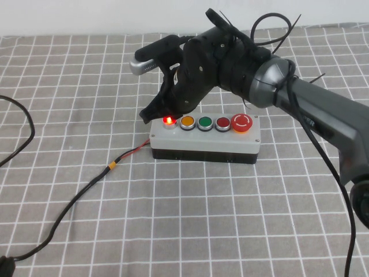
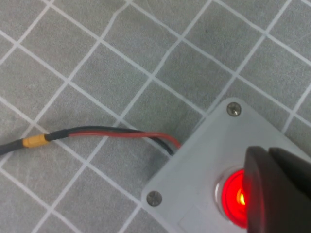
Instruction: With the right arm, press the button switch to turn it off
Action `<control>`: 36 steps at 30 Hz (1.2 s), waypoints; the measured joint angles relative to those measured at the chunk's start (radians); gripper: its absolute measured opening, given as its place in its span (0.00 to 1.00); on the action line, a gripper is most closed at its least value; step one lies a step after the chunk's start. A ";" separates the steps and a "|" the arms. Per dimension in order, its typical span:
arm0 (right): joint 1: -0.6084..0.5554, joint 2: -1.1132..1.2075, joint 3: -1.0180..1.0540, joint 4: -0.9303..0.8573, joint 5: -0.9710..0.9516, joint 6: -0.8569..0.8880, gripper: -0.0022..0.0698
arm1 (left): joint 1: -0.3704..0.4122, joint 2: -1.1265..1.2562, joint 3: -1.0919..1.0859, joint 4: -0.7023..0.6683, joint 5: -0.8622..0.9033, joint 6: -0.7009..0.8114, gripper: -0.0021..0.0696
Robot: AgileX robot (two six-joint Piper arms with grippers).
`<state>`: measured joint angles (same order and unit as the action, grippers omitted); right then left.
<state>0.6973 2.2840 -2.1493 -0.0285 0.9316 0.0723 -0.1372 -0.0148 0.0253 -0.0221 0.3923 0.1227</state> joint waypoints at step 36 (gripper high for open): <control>0.000 -1.152 0.642 -0.210 0.086 0.086 0.01 | 0.000 0.000 0.000 -0.002 0.000 0.000 0.02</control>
<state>0.6973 1.1324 -1.5077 -0.2380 1.0172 0.1585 -0.1372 -0.0148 0.0253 -0.0239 0.3923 0.1227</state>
